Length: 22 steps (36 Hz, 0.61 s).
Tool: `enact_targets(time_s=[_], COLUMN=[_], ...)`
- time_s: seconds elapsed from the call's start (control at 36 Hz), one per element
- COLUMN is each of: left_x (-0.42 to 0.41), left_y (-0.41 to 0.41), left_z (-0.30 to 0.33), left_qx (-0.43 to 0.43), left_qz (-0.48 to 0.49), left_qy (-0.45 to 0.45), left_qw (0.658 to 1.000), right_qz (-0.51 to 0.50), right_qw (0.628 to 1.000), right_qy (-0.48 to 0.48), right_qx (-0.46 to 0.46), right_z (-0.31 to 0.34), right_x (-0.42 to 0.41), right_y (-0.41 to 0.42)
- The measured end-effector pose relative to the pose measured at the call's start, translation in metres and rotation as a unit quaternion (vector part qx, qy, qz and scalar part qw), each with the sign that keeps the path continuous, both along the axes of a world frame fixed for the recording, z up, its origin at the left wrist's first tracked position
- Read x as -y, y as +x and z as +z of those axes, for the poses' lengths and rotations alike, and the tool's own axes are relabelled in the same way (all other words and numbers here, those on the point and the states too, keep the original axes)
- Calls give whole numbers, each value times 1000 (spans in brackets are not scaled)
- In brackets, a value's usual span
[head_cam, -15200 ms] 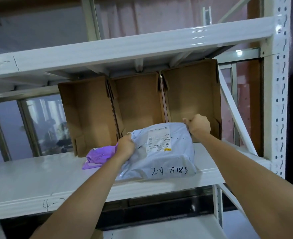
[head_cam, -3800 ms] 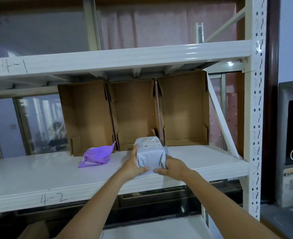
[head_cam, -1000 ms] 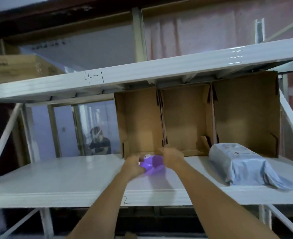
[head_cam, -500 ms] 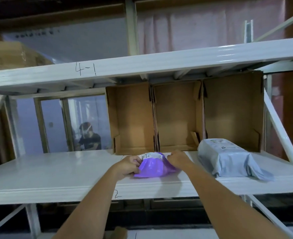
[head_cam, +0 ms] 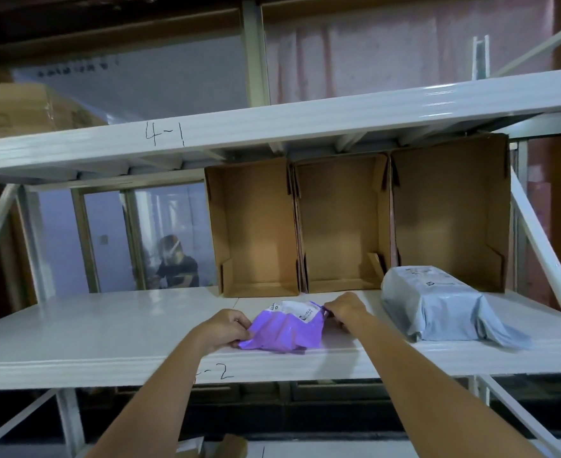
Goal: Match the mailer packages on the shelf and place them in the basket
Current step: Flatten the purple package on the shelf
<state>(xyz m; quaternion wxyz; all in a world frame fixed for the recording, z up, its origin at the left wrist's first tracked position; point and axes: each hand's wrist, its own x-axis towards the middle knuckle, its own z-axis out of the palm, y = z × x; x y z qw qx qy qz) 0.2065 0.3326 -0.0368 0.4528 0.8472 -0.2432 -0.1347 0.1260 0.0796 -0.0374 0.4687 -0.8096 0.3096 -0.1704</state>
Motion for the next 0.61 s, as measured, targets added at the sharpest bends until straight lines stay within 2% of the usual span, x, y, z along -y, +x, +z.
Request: enact_targets(time_s=[0.11, 0.22, 0.33, 0.42, 0.53, 0.61], left_x=[0, 11, 26, 28, 28, 35], left_y=[-2, -8, -15, -18, -17, -16], left_z=[3, 13, 23, 24, 12, 8], left_qx=[50, 129, 150, 136, 107, 112], left_qz=[35, 37, 8, -22, -37, -16], left_qy=[-11, -25, -5, 31, 91, 86], left_qw=[998, 991, 989, 990, 989, 990], right_qz=[-11, -33, -87, -69, -9, -10], right_qw=[999, 994, 983, 988, 988, 973], right_qy=[-28, 24, 34, 3, -147, -230], right_qx=[-12, 97, 160, 139, 42, -23], right_z=[0, 3, 8, 7, -3, -11], right_x=[11, 24, 31, 35, 32, 29], right_y=[0, -3, 3, 5, -1, 5])
